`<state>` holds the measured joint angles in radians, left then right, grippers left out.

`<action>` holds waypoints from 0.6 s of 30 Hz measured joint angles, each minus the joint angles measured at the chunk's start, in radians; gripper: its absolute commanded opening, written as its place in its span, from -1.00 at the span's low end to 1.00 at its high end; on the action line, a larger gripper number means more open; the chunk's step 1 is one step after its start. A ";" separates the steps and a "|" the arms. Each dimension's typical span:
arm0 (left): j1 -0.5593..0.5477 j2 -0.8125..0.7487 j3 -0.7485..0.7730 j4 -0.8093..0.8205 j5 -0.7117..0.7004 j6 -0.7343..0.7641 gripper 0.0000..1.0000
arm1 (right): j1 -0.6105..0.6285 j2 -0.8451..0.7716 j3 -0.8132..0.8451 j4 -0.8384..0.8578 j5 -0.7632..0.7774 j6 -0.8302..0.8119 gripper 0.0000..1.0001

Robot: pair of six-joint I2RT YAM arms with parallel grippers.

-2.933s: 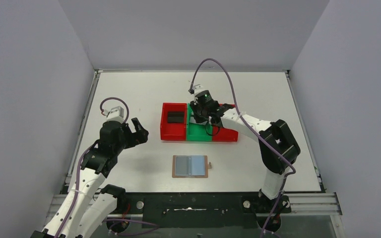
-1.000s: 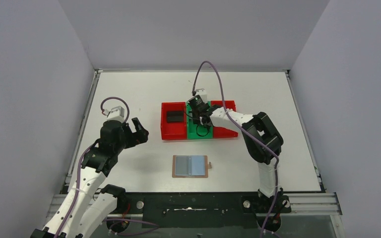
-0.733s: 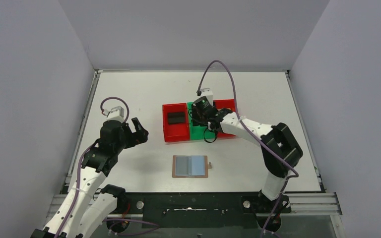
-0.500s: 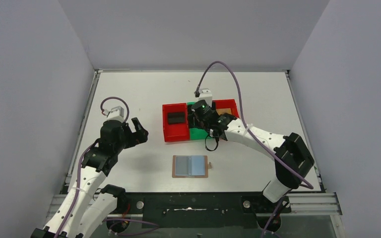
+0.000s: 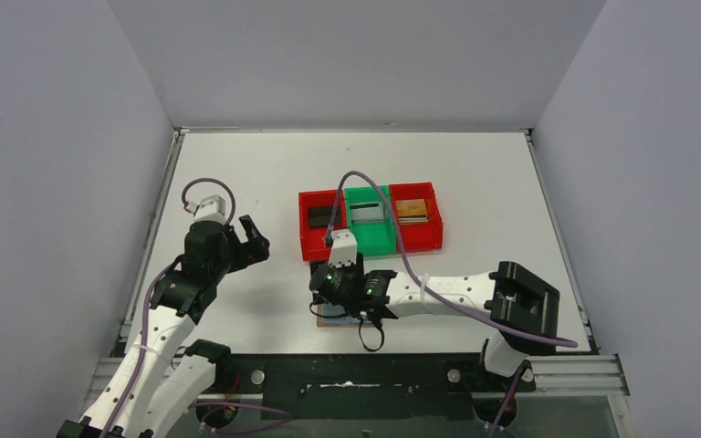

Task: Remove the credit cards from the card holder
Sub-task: Remove the credit card from the card holder.

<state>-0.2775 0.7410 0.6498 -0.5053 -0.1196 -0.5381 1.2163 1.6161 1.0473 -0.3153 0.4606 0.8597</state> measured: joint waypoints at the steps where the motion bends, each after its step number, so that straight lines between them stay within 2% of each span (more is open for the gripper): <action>1: 0.000 0.000 0.000 0.000 -0.006 -0.001 0.83 | 0.020 0.015 0.000 -0.001 0.007 0.025 0.24; 6: 0.004 -0.001 0.000 -0.008 -0.039 -0.006 0.83 | 0.085 0.128 0.020 -0.039 0.023 0.130 0.16; 14: 0.007 -0.014 0.000 -0.014 -0.060 -0.010 0.83 | 0.093 0.237 0.099 -0.117 0.027 0.202 0.04; 18: 0.009 -0.017 0.000 -0.015 -0.060 -0.011 0.83 | 0.094 0.247 0.116 -0.140 0.027 0.217 0.15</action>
<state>-0.2684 0.7238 0.6498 -0.5201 -0.1799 -0.5491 1.3102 1.8633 1.1633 -0.4549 0.4877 1.0771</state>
